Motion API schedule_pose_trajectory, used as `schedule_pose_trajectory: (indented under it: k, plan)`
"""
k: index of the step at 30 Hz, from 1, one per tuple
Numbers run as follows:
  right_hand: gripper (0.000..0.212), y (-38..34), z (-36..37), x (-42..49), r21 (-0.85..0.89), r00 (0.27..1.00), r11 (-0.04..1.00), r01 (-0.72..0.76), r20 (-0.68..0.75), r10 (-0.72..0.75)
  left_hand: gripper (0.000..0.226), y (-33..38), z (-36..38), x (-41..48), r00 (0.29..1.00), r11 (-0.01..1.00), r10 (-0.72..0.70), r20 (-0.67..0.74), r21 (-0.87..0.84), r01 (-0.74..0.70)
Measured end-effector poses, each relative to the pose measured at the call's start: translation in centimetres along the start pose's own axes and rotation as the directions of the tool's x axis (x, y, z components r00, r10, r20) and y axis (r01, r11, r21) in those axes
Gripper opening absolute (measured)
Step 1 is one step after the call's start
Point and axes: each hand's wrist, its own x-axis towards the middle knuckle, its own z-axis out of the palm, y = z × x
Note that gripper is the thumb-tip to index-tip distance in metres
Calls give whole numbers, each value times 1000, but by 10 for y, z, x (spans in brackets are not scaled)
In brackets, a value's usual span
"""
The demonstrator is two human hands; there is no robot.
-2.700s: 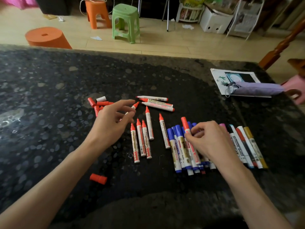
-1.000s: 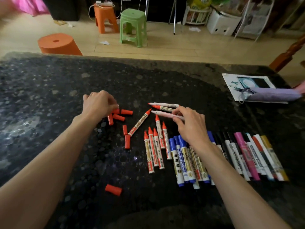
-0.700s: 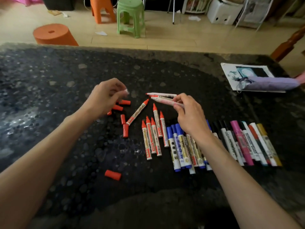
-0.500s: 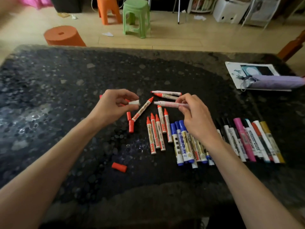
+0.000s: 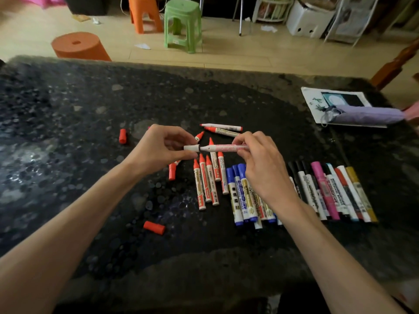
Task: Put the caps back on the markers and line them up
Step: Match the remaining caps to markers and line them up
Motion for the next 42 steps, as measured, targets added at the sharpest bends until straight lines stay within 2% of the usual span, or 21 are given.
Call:
schedule_pose_trajectory:
  k: [5, 9, 12, 20, 24, 26, 30, 32, 34, 38, 42]
  plan:
    - [21, -6, 3, -2, 11, 998, 999, 47, 45, -48, 24, 5, 5, -8, 1000, 998, 19, -4, 53, -19]
    - [26, -5, 0, -5, 153, 991, 987, 54, 113, -72, 13, 13, 13, -17, 1000, 998, 22, -15, 58, -21]
    - [29, 0, -4, -10, 203, 991, 978, 57, 105, -80, 13, 22, 18, -23, 998, 991, 48, -46, 126, -42]
    - [31, -1, -1, -31, 232, 994, 973, 8, 101, -32, 12, 25, 41, -41, 985, 988, 54, -165, 155, -28]
    - [32, 3, -6, -33, 254, 994, 967, -33, 111, 4, 14, 26, 46, -35, 990, 988, 54, -130, 154, -33]
    - [30, 6, -12, -30, 275, 986, 960, -53, 166, 7, 15, 26, 43, -30, 995, 988, 63, -82, 148, -50]
    - [33, 18, -27, -26, 127, 963, 991, -34, 270, -1, 19, 29, 49, -23, 996, 983, 81, 21, 162, -83]
    - [30, 24, -34, -25, 116, 955, 988, -100, 289, 62, 33, 34, 55, -20, 995, 987, 94, 28, 127, -97]
    - [23, 31, -41, -26, 105, 932, 965, -238, 303, 197, 47, 36, 56, -14, 997, 992, 79, 2, 103, -79]
    - [23, 46, -47, -30, -44, 867, 904, -424, 267, 420, 38, 27, 43, -3, 993, 985, 24, -120, 172, -3]
    - [23, 45, -45, -33, -153, 778, 854, -497, 358, 517, 30, 15, 30, 0, 983, 984, -17, -180, 170, 48]
